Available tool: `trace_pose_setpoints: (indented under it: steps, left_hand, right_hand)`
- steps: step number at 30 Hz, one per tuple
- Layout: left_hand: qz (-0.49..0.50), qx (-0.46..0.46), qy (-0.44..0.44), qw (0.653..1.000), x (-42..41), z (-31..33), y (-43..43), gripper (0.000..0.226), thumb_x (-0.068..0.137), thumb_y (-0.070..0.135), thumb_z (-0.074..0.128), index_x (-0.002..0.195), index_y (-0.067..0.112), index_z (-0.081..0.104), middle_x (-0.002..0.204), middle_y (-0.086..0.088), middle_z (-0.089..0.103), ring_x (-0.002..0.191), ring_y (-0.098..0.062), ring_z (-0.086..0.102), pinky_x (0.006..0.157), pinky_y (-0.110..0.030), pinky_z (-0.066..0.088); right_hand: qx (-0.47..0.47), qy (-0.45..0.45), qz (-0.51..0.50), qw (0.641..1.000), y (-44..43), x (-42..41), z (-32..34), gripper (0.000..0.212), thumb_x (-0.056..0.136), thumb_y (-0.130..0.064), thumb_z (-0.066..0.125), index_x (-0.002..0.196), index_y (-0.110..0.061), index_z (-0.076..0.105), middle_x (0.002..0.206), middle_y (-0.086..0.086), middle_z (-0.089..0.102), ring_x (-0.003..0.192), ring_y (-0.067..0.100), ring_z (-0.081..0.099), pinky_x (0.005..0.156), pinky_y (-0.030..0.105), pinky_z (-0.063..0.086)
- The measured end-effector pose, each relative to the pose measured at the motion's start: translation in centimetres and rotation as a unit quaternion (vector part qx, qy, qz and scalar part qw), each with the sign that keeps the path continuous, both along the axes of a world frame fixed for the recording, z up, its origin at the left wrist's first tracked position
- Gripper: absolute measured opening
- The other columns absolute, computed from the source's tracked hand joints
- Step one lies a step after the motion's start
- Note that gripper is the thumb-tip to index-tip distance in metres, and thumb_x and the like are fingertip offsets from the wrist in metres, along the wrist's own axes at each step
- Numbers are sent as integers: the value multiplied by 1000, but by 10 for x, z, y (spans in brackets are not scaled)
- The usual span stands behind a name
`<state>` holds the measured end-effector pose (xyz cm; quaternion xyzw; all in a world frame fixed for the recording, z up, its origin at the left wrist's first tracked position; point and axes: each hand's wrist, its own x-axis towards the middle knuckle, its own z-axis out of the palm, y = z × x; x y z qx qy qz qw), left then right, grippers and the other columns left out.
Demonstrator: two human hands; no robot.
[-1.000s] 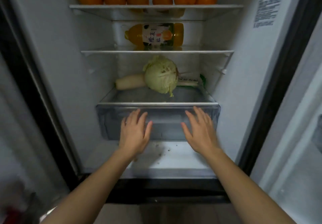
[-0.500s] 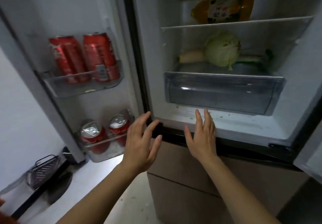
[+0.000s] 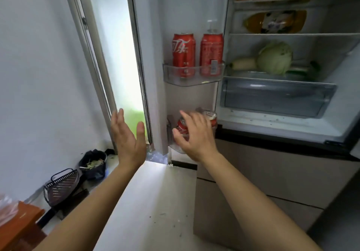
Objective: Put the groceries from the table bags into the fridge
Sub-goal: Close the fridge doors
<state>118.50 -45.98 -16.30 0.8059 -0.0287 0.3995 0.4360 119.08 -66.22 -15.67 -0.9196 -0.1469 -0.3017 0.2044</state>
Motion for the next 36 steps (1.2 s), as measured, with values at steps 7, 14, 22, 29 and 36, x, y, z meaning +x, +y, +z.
trace_pose_setpoints:
  steps: [7,14,22,29,36]
  left_hand:
    - [-88,0,135,987,42,24,27,78,97,61,27,158,17,8,166,-8,4,153,-21,2,123,-41,4]
    - [-150,-124,178,965,73,59,-8,72,102,59,25,159,19,5,166,-6,5,153,-25,6,124,-49,10]
    - [-227,-33,77,970,20,60,-63,54,104,51,29,147,20,37,133,8,53,129,-21,50,94,-19,35]
    - [-303,92,9,948,-4,47,-168,73,100,57,32,158,29,-2,166,5,11,151,-14,17,121,-39,21]
    - [-206,152,-18,967,10,46,-267,83,94,60,46,156,19,8,159,-12,14,143,-32,19,118,-50,24]
  right_hand:
    - [-90,56,-86,991,20,-2,-7,38,97,-40,53,132,-26,53,152,11,35,143,33,26,107,52,39]
    - [-114,55,-83,988,-9,-18,-10,31,100,-39,48,120,-19,61,158,14,30,146,38,21,112,55,36]
    - [143,61,-148,977,-84,-70,-34,48,100,-30,43,146,-20,45,166,8,14,153,27,6,124,52,13]
    - [368,115,-145,911,-109,-89,-34,69,105,-22,45,161,-19,5,167,2,12,152,18,15,120,30,13]
    - [316,204,-156,914,-210,-96,-47,67,102,-19,52,160,-22,19,164,-1,19,149,19,25,119,31,22]
